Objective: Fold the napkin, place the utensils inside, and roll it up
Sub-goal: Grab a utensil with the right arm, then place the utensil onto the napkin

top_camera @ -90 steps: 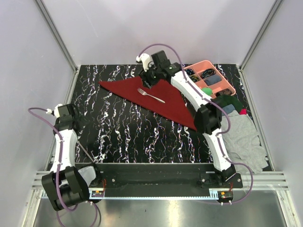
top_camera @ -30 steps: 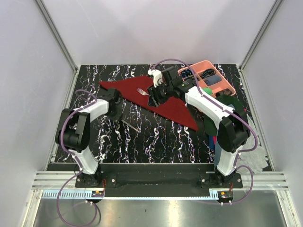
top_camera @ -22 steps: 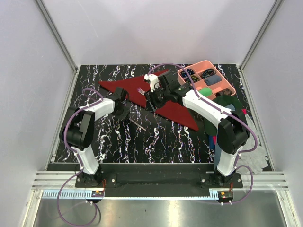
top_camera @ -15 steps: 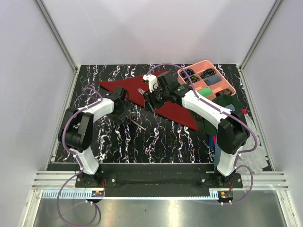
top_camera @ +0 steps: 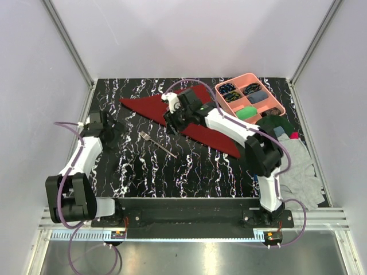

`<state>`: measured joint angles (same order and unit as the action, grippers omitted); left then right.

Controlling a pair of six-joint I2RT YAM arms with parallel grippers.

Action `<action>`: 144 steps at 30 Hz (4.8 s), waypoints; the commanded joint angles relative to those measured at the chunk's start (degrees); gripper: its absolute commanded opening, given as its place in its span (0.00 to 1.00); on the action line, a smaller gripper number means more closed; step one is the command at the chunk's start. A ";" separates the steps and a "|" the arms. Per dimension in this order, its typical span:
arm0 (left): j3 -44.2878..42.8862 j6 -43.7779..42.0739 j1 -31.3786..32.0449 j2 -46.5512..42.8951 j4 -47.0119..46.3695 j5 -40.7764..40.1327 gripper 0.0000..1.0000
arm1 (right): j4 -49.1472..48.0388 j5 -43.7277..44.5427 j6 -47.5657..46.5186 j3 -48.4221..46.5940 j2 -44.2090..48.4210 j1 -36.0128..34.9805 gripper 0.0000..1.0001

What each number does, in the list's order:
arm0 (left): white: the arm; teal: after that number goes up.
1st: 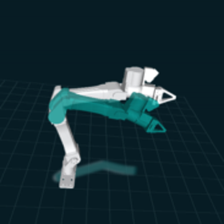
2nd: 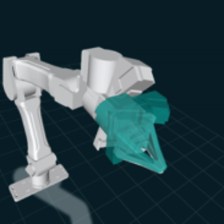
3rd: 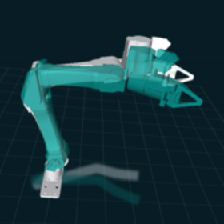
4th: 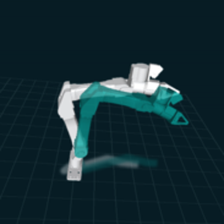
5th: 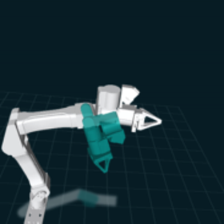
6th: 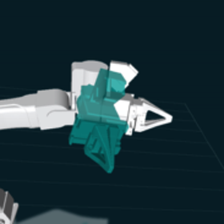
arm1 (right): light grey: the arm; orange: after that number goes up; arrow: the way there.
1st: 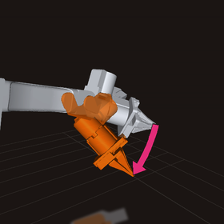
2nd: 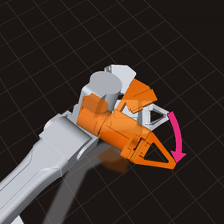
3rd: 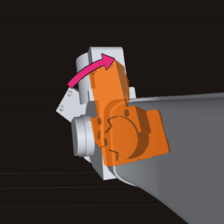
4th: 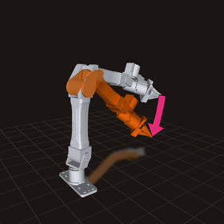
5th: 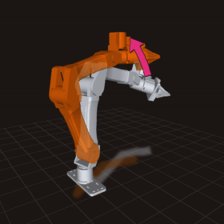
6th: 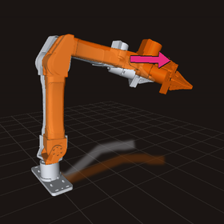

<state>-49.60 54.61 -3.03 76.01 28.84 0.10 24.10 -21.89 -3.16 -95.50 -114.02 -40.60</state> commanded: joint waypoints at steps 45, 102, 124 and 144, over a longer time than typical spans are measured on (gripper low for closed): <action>-6.29 -30.70 -12.44 -5.87 -3.53 19.59 0.99 | 18.00 15.48 -18.28 -42.92 -31.89 -8.27 0.00; -4.36 -28.59 -15.61 -2.97 -6.95 28.64 0.99 | 17.39 15.82 -25.23 -48.55 -38.30 2.45 0.00; -4.10 -28.07 -16.04 -2.71 -7.48 30.22 0.99 | 17.30 15.04 -23.48 -49.78 -35.84 2.37 0.48; -2.60 -26.48 -16.22 -3.76 -9.59 32.86 0.99 | 8.60 33.32 38.82 24.95 17.14 10.70 0.56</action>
<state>-52.64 27.49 -18.83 73.23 22.52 30.39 33.63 7.09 16.21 -85.30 -104.25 -35.35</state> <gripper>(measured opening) 0.987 0.554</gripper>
